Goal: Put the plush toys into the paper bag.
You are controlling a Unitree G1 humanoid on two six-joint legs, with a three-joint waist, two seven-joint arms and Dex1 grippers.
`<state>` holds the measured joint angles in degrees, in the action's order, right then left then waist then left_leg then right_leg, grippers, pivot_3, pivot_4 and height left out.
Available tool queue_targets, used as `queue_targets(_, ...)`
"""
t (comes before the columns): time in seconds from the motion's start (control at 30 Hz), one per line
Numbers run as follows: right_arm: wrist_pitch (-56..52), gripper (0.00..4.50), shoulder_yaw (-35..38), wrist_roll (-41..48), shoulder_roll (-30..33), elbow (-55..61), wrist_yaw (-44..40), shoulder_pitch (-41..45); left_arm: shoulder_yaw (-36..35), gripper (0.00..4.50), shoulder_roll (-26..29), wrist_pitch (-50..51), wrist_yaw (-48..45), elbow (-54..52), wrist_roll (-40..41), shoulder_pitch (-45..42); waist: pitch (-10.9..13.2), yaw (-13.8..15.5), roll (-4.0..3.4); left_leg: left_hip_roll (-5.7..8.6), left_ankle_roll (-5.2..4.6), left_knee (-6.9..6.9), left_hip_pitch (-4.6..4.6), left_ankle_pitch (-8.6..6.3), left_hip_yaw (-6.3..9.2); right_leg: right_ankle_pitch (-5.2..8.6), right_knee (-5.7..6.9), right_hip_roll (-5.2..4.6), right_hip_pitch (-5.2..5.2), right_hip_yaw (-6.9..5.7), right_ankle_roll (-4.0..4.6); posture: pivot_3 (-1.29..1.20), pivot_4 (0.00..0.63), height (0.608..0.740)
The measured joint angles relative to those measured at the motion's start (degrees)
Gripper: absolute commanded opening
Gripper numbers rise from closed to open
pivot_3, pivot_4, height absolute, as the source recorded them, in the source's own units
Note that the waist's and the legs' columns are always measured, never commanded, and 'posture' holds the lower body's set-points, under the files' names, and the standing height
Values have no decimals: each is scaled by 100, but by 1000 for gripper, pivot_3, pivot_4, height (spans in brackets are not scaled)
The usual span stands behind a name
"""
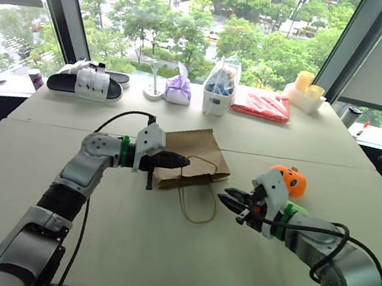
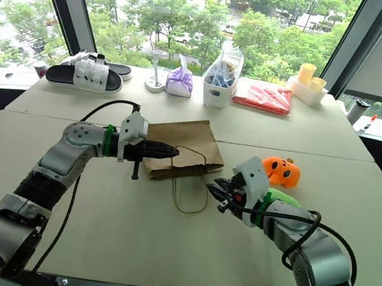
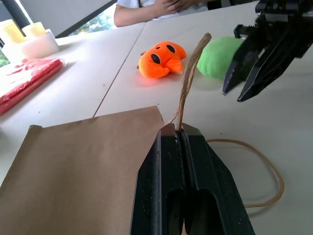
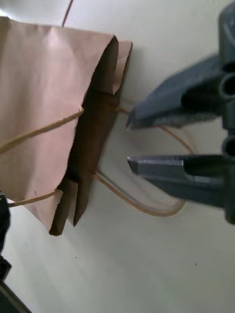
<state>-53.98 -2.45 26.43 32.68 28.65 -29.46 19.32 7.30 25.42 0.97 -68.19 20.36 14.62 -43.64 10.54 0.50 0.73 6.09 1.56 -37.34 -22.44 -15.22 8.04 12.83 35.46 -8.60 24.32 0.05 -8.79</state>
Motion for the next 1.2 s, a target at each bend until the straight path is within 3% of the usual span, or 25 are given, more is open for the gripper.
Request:
queue_targets(0.27, 724, 32, -718, -591, -847, -1421, 164, 574, -38, 0, -57, 394, 81, -217, 170, -23, 0, -133, 0, 0, 14, 2, 4, 8, 0, 0, 12, 3, 3, -1, 0, 0, 150, 740)
queue_targets(0.53, 2247, 32, -821, -1310, -1989, -4243, 403, 1814, -151, 0, -39, 917, 112, -687, 395, 21, 0, -189, 0, -2, 31, 7, 6, 18, 0, 0, 44, 1, 24, 2, 1, 0, 150, 740)
queue_targets(0.7, 3167, 32, -802, -1679, -2378, -5797, 438, 2287, -326, 0, -36, 1428, 366, -1079, 692, 47, 0, -193, -1, -1, 34, 9, 6, 19, 7, 0, 51, 0, 26, 2, 1, 0, 150, 740)
queue_targets(1.0, 3587, 32, -785, -1904, -2518, -6051, 218, 2285, -1374, 0, 59, 1600, 1371, -387, 975, -1130, -2, -310, -2, -1, 49, 10, 11, 28, 12, 0, 60, 2, 27, 2, 1, 0, 150, 740)
queue_targets(1.2, 3659, 32, -786, -2025, -2555, -6049, 199, 2245, -1550, 0, 82, 1606, 1537, -59, 1000, -1374, -3, -322, -3, -1, 50, 13, 14, 28, 11, 0, 61, 2, 28, 2, 1, 0, 150, 740)
